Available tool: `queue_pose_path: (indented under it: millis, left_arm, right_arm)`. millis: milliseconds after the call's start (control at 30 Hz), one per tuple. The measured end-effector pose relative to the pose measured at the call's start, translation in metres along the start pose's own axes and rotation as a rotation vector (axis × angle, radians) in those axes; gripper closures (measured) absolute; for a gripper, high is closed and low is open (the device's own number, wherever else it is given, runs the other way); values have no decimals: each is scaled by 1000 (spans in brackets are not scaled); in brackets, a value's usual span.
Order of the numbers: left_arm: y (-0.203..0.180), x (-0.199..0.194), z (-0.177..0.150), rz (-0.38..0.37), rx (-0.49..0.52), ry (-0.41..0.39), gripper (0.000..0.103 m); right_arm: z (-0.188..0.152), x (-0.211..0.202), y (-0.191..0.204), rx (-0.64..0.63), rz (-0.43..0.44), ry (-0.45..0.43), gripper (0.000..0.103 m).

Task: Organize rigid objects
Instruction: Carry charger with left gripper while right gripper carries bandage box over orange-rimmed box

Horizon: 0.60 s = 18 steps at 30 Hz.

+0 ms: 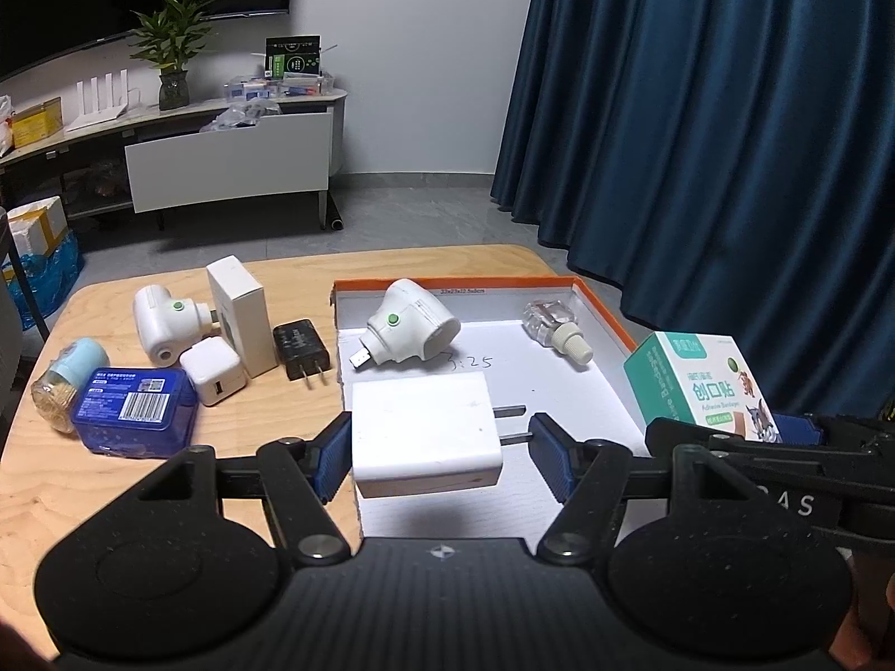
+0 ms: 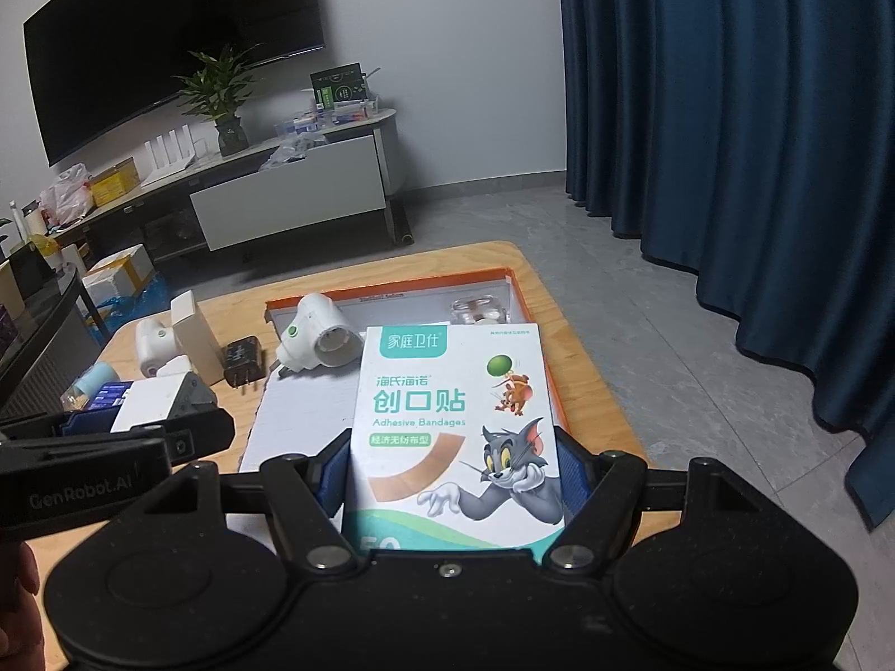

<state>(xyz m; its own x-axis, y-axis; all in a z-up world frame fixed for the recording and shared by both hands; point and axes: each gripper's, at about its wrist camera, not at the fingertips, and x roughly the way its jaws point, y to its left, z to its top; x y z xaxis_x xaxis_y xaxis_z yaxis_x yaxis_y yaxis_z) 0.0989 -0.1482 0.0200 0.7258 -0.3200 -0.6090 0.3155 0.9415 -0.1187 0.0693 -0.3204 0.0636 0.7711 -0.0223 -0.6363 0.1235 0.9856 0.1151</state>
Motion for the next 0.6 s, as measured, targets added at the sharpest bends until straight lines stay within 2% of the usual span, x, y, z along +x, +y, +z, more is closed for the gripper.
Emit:
queue_pose_path:
  millis: [600]
  left_arm:
    - [-2,14,2,-3,-7,19,36]
  right_arm:
    - [2,14,-3,-6,-2,15,19]
